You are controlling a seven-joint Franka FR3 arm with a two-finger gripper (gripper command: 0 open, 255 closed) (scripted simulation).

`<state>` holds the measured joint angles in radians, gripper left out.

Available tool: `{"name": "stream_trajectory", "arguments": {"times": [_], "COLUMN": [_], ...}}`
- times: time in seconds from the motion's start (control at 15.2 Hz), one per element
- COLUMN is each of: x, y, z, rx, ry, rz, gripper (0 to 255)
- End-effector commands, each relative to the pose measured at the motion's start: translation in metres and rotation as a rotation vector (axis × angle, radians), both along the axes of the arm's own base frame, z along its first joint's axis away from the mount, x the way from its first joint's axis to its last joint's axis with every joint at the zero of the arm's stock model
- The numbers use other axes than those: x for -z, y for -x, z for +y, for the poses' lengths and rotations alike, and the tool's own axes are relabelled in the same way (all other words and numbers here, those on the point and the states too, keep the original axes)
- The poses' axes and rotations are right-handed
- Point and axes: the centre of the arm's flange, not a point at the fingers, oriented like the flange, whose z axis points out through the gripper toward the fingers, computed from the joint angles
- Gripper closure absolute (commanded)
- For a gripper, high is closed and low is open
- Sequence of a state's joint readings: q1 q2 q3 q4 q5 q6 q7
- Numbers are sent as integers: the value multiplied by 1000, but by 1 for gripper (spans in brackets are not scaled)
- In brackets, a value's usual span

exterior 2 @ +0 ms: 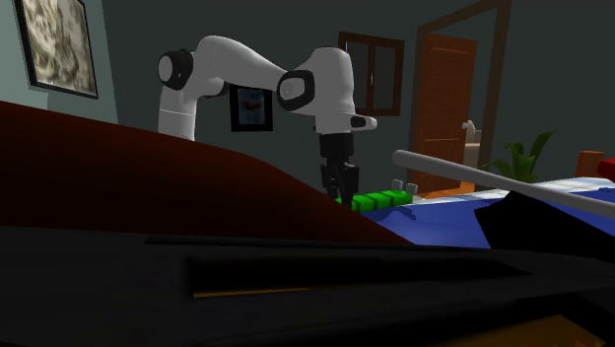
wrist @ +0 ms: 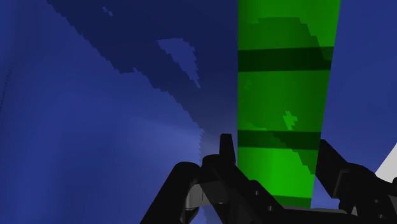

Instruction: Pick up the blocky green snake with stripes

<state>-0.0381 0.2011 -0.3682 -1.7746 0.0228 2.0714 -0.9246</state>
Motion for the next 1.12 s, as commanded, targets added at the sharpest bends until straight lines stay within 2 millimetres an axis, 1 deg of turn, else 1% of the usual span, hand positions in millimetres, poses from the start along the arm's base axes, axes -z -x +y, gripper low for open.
{"name": "stream_trajectory", "arguments": {"times": [0.0, 0.13, 1.06], "x": [0, 0, -73], "y": [0, 1, 1], "z": [0, 0, 0], "rx": [1, 1, 1], "ry": [0, 0, 0], "rz": [0, 0, 0], "gripper": [255, 255, 255]}}
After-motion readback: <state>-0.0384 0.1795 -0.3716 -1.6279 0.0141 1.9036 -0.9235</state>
